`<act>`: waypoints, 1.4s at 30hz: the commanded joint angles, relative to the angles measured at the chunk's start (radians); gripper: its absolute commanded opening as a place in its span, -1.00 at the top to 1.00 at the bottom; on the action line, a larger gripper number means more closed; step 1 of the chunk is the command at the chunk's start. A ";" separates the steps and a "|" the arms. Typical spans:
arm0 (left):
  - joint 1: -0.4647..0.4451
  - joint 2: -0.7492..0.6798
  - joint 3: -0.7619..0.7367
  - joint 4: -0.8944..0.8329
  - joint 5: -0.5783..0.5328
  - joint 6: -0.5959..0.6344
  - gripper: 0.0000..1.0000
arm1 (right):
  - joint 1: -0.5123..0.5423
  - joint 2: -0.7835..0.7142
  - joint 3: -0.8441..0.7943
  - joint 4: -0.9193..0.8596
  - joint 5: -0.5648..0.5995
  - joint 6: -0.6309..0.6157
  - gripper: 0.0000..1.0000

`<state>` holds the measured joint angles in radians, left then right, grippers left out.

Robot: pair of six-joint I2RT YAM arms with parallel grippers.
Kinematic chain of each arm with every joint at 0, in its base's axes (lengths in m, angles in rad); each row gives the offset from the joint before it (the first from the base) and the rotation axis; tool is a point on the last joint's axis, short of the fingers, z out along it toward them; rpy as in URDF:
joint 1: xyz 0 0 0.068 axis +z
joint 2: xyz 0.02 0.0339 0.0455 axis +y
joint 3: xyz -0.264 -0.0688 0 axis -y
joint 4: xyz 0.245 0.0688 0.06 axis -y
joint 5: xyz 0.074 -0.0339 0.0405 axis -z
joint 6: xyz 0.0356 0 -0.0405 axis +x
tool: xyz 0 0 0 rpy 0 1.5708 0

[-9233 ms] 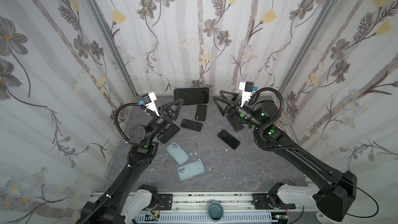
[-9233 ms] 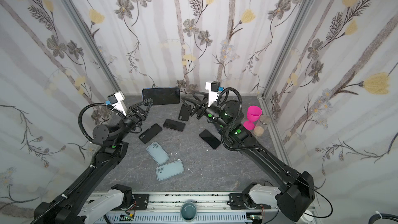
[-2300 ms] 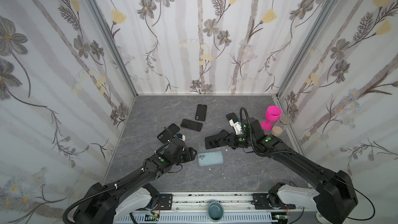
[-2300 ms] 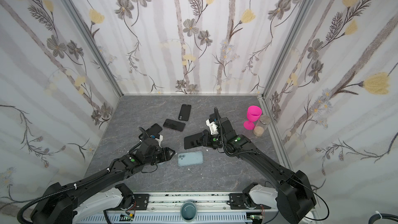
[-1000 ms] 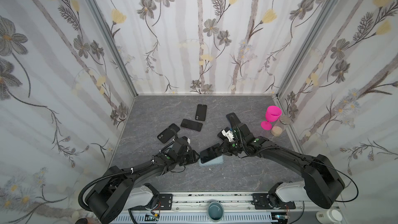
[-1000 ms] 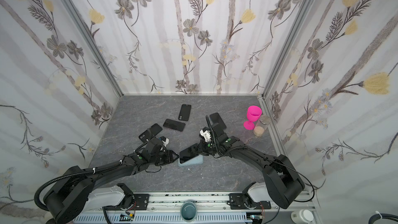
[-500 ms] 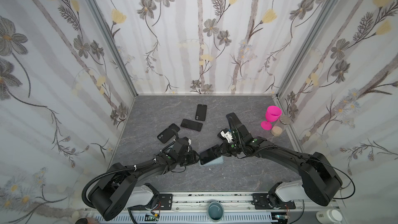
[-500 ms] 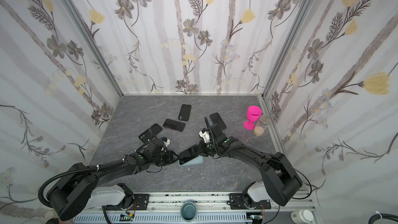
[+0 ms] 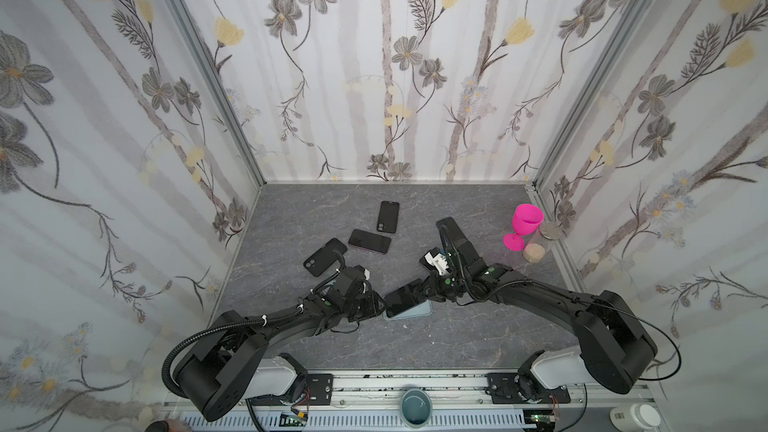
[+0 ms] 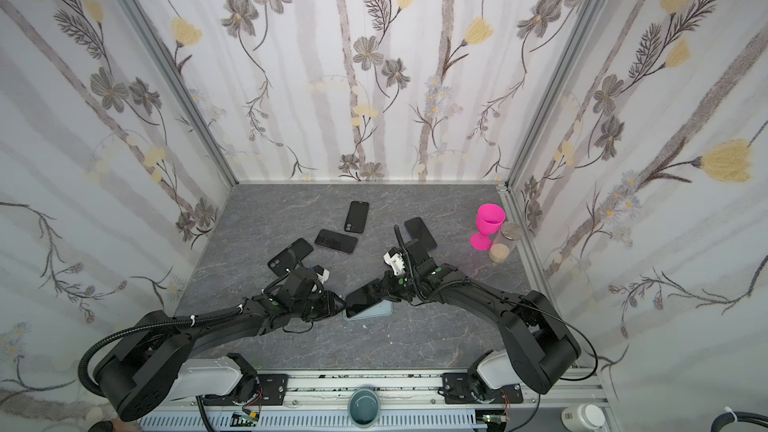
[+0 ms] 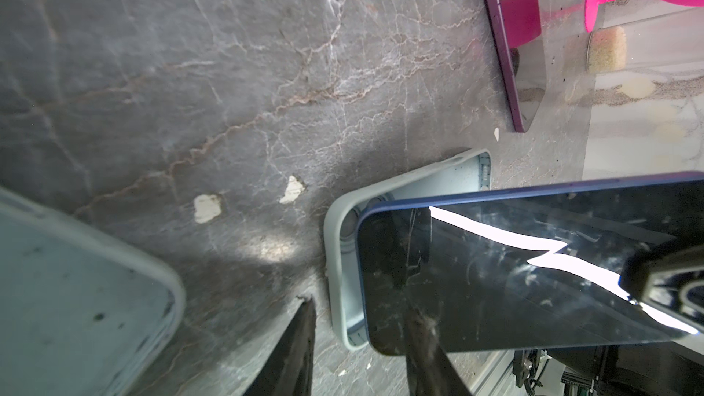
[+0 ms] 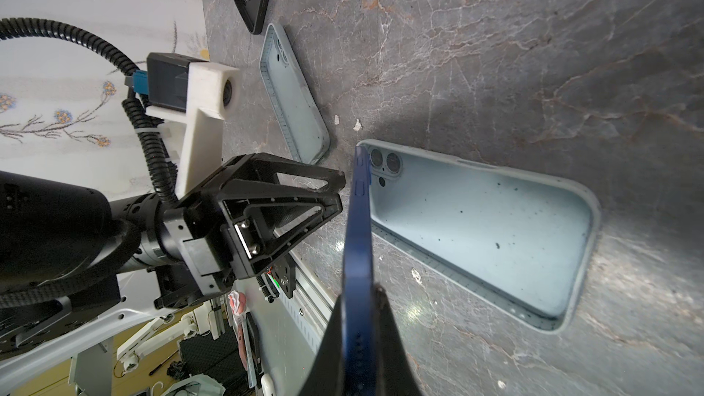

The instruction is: Put the phone into the phone case

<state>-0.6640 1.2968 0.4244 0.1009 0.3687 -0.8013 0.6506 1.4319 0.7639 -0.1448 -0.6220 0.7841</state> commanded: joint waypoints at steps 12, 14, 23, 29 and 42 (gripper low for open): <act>0.001 0.034 0.000 0.040 0.009 0.000 0.34 | 0.000 0.005 -0.003 0.045 -0.033 0.004 1.00; 0.000 0.040 -0.002 0.041 0.013 -0.001 0.35 | 0.001 0.005 -0.003 0.047 -0.033 0.004 1.00; 0.000 0.058 -0.010 0.070 0.031 -0.001 0.41 | 0.000 0.021 -0.052 0.077 -0.032 0.020 1.00; 0.000 0.071 -0.004 0.078 0.038 0.021 0.41 | 0.001 0.009 -0.078 0.084 -0.018 0.034 1.00; 0.000 0.113 0.020 0.070 0.065 0.032 0.45 | 0.003 -0.004 -0.134 0.148 -0.015 0.070 1.00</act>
<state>-0.6628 1.4078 0.4450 0.1539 0.4217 -0.7742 0.6487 1.4281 0.6388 0.0174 -0.6449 0.8291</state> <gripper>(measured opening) 0.275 0.081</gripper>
